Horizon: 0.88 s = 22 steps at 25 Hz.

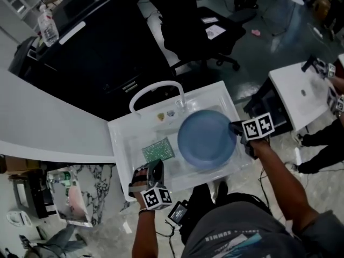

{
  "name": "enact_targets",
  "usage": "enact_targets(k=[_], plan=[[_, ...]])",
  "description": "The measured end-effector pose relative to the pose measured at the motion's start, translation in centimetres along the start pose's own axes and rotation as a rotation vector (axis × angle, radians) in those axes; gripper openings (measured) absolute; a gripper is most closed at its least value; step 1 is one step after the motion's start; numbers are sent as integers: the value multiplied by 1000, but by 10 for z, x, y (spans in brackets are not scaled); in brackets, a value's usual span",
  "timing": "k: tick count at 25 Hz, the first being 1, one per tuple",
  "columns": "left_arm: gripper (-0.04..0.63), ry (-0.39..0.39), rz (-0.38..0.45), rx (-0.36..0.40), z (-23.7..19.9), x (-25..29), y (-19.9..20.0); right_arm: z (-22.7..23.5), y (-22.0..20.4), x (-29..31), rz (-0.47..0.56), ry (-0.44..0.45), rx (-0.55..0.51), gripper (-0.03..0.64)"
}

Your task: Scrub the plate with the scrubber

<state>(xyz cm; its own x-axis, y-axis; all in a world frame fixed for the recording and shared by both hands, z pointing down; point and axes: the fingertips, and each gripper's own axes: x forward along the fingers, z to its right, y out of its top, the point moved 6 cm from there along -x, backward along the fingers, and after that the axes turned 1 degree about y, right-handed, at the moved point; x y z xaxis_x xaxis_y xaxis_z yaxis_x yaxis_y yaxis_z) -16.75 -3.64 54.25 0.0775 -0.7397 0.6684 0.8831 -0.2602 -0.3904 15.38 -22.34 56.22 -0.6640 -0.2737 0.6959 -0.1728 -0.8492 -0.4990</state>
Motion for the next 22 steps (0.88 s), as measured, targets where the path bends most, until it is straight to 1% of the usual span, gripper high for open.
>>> enact_targets(k=[3, 9, 12, 17, 22], plan=[[31, 15, -38, -16, -12, 11, -24, -3, -9, 1, -12, 6, 8, 44], [31, 35, -77, -53, -38, 38, -62, -8, -21, 10, -26, 9, 35, 46], [31, 32, -99, -71, -50, 56, -80, -12, -27, 15, -32, 12, 45, 46], [31, 21, -117, -78, -68, 87, -105, -18, -31, 22, -43, 9, 61, 46], [31, -14, -130, -73, -75, 122, -125, -17, -37, 25, -53, -5, 73, 46]])
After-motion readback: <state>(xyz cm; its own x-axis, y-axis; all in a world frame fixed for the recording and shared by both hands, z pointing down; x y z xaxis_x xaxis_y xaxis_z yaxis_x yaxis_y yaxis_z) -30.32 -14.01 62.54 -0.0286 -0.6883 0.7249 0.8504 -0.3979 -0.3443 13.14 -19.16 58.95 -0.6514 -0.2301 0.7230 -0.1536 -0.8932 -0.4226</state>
